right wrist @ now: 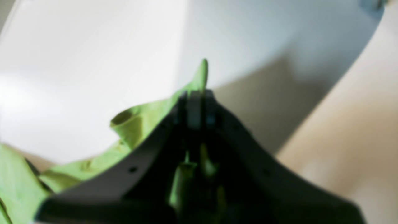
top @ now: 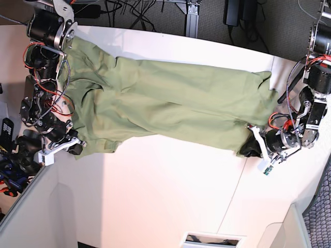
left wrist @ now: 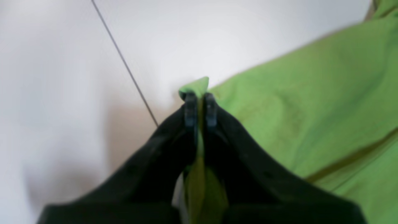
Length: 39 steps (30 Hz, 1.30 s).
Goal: Layout the t-shirt on the table in an organized manner, then fold the t-shirt properly
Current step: 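Fold the shirt lengthwise with both grippers toward the collar edge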
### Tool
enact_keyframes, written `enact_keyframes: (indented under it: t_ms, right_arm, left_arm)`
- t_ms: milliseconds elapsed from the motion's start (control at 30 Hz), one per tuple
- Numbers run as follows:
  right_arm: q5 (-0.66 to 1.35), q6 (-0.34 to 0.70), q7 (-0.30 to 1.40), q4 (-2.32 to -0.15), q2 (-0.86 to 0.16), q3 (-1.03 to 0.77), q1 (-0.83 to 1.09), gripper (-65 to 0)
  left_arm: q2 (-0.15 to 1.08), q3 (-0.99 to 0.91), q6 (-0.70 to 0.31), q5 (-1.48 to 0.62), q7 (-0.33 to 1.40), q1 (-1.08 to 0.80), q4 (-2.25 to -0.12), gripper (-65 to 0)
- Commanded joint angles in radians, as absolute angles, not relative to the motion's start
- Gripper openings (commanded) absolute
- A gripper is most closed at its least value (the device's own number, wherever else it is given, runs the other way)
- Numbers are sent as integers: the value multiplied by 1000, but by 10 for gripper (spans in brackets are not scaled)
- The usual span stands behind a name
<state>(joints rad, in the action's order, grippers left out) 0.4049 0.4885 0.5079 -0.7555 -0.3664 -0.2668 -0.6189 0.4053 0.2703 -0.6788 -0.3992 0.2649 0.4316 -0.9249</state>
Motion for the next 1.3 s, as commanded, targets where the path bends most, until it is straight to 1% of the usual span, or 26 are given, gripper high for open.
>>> enact_keyframes:
  t_ms: [0, 100, 333, 567, 867, 967, 1100, 1267]
  right_arm:
    - [441, 503, 501, -791, -398, -253, -640, -650]
    - [488, 503, 524, -855, -432, -220, -601, -650]
    - [525, 503, 527, -1034, -471, -218, -448, -650]
    - [518, 502, 528, -1232, -474, -223, -285, -650]
    - [488, 502, 509, -1426, -493, -294, -112, -650]
    - [486, 502, 483, -1465, -510, -319, -68, -650]
    - [486, 502, 479, -1472, -524, -323, -55, -650]
    - [452, 502, 424, -1472, -523, -323, -59, -650]
  left_arm:
    - [429, 265, -698, -416, 252, 448, -960, -649]
    - [464, 265, -698, -423, 252, 408, -1042, -649]
    - [545, 265, -698, -425, 251, 244, -1285, -649]
    - [582, 265, -698, -388, 252, 139, -1467, -649]
    - [613, 233, -698, -359, 251, 124, -1487, -649]
    - [612, 233, -686, -317, 234, 114, -1487, -649]
    - [612, 233, -632, -282, 229, 111, -1487, -650]
    - [612, 233, -628, -201, 197, 111, -1487, -650]
